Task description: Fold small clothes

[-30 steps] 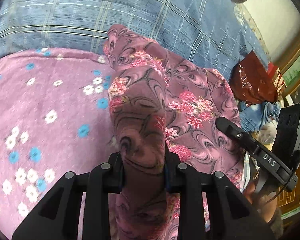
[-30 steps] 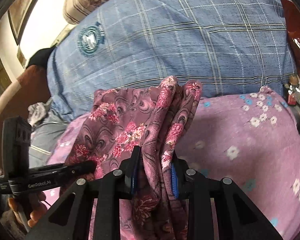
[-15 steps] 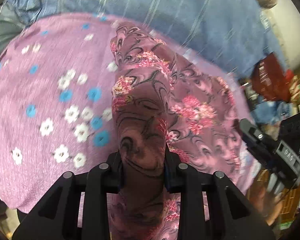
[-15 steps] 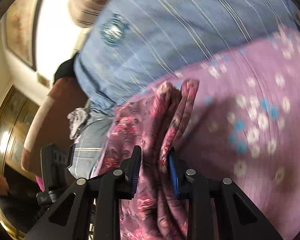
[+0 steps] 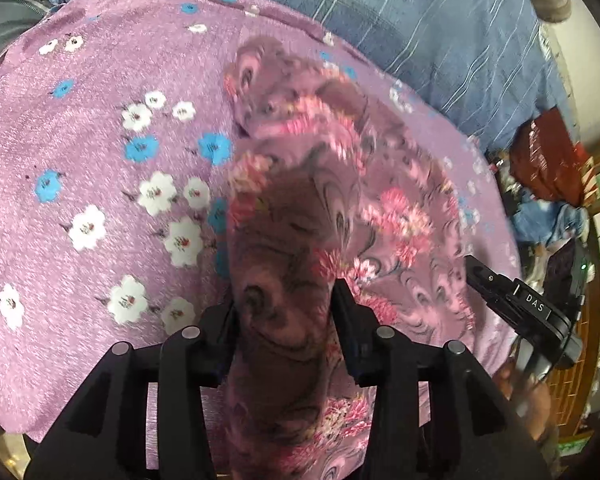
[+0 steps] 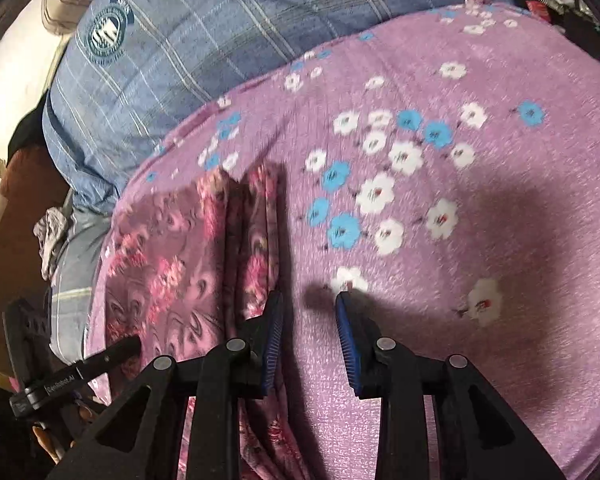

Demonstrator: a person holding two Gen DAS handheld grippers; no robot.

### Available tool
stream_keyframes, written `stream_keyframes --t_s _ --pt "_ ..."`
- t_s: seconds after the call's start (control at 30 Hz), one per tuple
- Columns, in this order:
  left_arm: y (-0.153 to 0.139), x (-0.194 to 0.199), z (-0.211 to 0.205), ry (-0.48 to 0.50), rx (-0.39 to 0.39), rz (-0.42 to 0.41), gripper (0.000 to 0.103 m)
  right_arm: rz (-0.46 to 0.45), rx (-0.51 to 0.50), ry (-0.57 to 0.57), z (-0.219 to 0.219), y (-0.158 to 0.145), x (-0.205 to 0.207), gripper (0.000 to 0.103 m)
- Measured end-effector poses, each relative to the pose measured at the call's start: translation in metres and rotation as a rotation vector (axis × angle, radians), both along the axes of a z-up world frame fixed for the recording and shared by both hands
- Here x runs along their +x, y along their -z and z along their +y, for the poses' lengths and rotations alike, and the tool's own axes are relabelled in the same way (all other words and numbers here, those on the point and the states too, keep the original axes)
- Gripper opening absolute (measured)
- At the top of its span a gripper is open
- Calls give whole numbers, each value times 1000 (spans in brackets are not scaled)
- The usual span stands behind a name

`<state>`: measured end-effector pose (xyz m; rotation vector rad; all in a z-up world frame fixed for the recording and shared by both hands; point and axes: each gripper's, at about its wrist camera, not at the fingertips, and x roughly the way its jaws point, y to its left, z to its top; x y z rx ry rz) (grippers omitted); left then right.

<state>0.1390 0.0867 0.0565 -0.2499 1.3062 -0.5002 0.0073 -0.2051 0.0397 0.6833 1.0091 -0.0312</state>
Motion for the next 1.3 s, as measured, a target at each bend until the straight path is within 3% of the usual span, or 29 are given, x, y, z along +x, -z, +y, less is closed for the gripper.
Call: stream_keyframes --t_s 0.07,0.2,0.33,0.5,0.57,0.6,0.63,0.67,0.77,0.87,0.93,0.97,1.0,1.1,1.17,1.23,1.3 --pt "-10 8 11 -25 -35 -19 42 -39 21 33 -10 -8 -4 35" --pt "-22 25 23 -82 -33 -74 47 -121 87 91 -34 -17 -6 59" --pt "-14 47 24 -108 -33 -52 48 -135 191 87 -46 -5 19 63" --pt "2 64 12 -103 -79 6 56 -96 295 -57 -18 26 72 66" --pt "0 70 8 -103 -91 0 55 -156 273 -119 -2 21 88 64" --pt "-1 75 4 -100 -100 -10 52 -174 263 -157 5 17 93 48" --pt "-3 81 0 -97 -101 -30 35 -197 224 -189 12 10 97 32" --pt "-5 88 -6 -92 -83 -50 26 -225 162 -218 19 -1 100 18" --pt "5 108 -16 -109 -20 -76 24 -317 29 -265 34 -28 97 17" --pt "26 127 -21 -125 11 -19 23 -247 -55 -246 31 -12 109 18" --pt "22 130 -11 -134 -30 7 23 -152 -19 -207 17 17 117 23" --pt "17 128 -6 -131 -42 6 23 -169 51 -183 7 20 114 26" --pt "8 122 3 -126 -44 -5 23 -170 80 -155 1 17 110 38" --pt "-10 95 16 -53 -19 -33 34 -170 113 -124 -8 2 92 46" --pt "-16 70 16 3 -4 -53 54 -188 177 -165 -6 -3 77 46" --pt "-15 44 12 65 2 -73 58 -217 167 -207 2 -10 58 48" --pt "-7 31 0 94 77 -98 59 -239 139 -253 18 -11 42 43"
